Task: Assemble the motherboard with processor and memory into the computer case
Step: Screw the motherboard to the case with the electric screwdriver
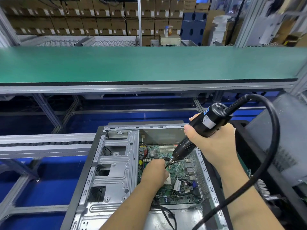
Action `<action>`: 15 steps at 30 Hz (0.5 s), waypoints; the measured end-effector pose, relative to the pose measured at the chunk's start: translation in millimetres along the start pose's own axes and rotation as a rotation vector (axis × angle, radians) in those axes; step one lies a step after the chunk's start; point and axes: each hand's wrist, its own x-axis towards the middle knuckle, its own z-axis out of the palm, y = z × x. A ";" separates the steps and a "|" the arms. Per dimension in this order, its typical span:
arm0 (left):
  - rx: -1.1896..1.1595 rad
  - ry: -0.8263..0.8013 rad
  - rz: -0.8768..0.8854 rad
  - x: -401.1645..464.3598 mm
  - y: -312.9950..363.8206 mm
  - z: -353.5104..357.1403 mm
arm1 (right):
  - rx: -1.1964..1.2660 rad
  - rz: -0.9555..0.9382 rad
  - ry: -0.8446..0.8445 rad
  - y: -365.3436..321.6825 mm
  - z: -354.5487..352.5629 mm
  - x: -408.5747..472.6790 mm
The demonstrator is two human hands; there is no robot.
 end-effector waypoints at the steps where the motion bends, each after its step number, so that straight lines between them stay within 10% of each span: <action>1: -0.001 0.000 0.000 0.0 -0.1 0.1 | 0.002 -0.002 0.001 -0.3 0.0 0.0; 10: 0.013 -0.002 0.021 -0.2 0.5 0.2 | 0.014 0.023 -0.050 0.2 -1.2 -0.4; 15: 0.034 -0.046 0.056 -2.9 1.7 1.3 | 0.061 0.024 -0.374 -0.1 -1.6 -0.8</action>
